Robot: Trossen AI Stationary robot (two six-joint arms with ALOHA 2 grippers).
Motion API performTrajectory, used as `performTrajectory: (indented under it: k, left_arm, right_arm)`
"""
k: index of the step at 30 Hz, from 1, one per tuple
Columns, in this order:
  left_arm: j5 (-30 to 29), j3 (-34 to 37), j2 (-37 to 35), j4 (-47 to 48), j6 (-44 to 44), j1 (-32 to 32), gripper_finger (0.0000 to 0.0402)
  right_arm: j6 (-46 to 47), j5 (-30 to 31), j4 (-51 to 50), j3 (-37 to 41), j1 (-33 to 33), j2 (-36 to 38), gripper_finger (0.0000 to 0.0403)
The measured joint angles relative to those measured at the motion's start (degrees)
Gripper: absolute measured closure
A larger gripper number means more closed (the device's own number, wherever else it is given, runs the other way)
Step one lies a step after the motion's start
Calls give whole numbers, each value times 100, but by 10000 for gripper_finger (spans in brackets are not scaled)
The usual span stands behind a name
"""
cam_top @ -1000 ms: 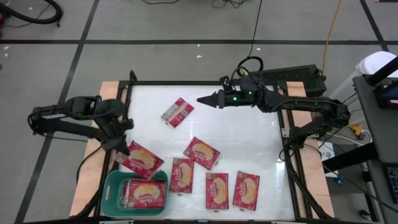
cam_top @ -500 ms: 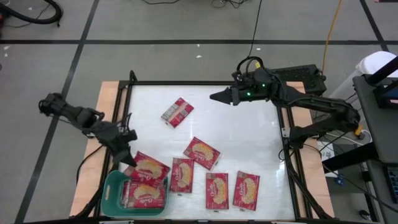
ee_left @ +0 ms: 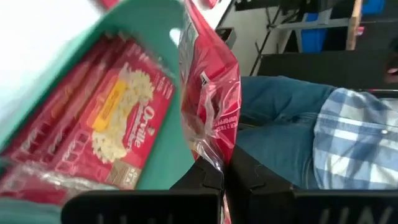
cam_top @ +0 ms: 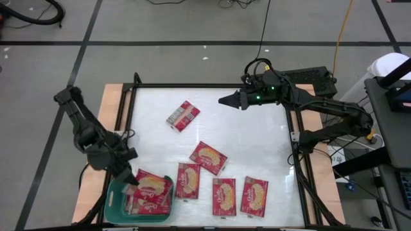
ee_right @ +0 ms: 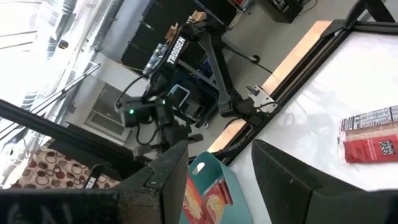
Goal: Sort popcorn bags into baskets
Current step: Put the red popcorn bag into the green bin
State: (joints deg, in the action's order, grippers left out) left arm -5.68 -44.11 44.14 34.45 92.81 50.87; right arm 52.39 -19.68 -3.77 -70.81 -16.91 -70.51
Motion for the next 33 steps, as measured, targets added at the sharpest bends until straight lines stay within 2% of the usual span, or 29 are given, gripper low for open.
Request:
performTrajectory:
  k: [6,14,20,30,33]
  left_arm:
    - [-362,111,330,-16,716,576,401]
    - [-399,339,836,-364,1748,940,400]
    - [-382,342,1178,-400,2258,1069,371]
    - [329,342,1391,-612,2625,1384,299]
    - [740,342,1386,-690,2621,1433,283]
  right_arm:
    - [86,20,2,0,0,1,234]
    - [86,189,4,0,0,1,234]
    - [111,193,6,0,16,1,234]
    - [251,357,7,0,132,1,234]
    - [264,510,4,0,221,1,234]
